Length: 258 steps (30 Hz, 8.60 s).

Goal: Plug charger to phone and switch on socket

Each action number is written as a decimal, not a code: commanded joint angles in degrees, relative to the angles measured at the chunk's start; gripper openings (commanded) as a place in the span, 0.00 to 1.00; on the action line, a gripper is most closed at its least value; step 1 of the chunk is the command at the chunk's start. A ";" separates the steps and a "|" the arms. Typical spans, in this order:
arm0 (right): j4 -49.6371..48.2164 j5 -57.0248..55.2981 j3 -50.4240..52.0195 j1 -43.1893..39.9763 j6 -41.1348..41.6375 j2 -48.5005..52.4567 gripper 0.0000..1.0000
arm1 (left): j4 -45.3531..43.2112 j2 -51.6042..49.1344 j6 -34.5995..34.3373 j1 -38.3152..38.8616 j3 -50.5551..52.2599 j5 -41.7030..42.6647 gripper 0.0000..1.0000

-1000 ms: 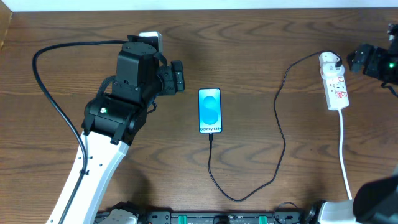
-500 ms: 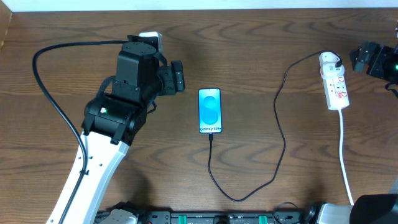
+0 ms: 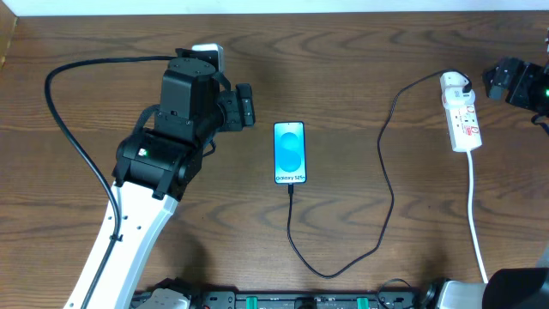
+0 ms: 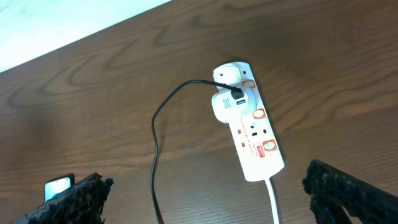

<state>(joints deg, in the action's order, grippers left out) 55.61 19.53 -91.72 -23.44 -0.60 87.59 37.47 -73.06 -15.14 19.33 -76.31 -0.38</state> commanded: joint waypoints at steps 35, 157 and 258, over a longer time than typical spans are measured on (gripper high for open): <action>0.13 0.50 -0.15 0.07 0.57 -0.52 0.99 | -46.90 32.63 0.52 -0.02 47.17 -11.26 0.86; -27.58 -7.21 27.32 7.45 0.11 -25.05 0.99 | -33.86 72.83 14.23 -13.16 76.08 -7.37 0.86; -52.19 -7.85 91.41 13.16 4.83 -87.27 0.99 | -33.86 72.83 14.23 -13.16 76.08 -7.37 0.86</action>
<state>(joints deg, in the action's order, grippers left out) 3.09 11.94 -0.38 -10.63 3.51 0.73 1.52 -0.58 -1.43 6.42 -1.50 -7.42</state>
